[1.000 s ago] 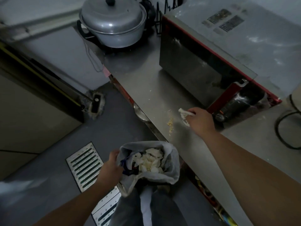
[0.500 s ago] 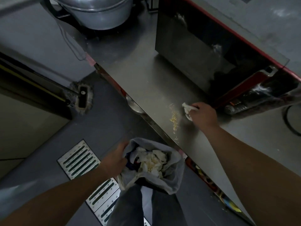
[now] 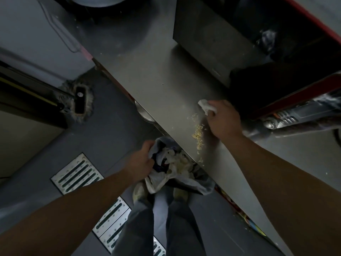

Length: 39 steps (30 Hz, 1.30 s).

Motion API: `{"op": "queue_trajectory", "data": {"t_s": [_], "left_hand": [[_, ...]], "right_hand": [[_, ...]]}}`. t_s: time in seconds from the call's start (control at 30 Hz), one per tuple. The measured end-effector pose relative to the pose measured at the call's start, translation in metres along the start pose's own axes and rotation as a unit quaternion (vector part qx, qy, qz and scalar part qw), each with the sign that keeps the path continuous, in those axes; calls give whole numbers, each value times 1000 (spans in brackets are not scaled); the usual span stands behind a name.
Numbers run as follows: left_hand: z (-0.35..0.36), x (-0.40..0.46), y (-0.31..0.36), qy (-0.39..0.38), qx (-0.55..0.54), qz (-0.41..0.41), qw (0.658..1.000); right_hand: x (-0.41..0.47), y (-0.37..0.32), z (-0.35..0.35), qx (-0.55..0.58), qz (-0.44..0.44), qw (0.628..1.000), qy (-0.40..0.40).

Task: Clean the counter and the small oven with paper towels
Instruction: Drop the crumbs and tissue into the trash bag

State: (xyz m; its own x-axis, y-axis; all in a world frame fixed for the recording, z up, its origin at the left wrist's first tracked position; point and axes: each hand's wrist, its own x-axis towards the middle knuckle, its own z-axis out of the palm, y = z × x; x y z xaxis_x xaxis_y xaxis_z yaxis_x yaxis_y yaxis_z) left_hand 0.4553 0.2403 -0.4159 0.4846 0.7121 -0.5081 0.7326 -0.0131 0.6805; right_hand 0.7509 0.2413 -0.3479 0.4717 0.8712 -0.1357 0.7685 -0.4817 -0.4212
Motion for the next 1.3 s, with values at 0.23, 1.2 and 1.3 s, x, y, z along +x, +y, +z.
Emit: {"op": "queue_trajectory", "data": {"t_s": [0.23,1.2,1.3], "left_hand": [[14,23,13,3,26,9,1000],[10,-6,8,2,9,-7,1000],[10,-5,9,8,19,-16,1000]], "right_hand": [[-28,-6,11,-9,-65,996,-64],[-122,20,16,3,4,1000,14],[-163,3,30,27,-11,999,-30]]}}
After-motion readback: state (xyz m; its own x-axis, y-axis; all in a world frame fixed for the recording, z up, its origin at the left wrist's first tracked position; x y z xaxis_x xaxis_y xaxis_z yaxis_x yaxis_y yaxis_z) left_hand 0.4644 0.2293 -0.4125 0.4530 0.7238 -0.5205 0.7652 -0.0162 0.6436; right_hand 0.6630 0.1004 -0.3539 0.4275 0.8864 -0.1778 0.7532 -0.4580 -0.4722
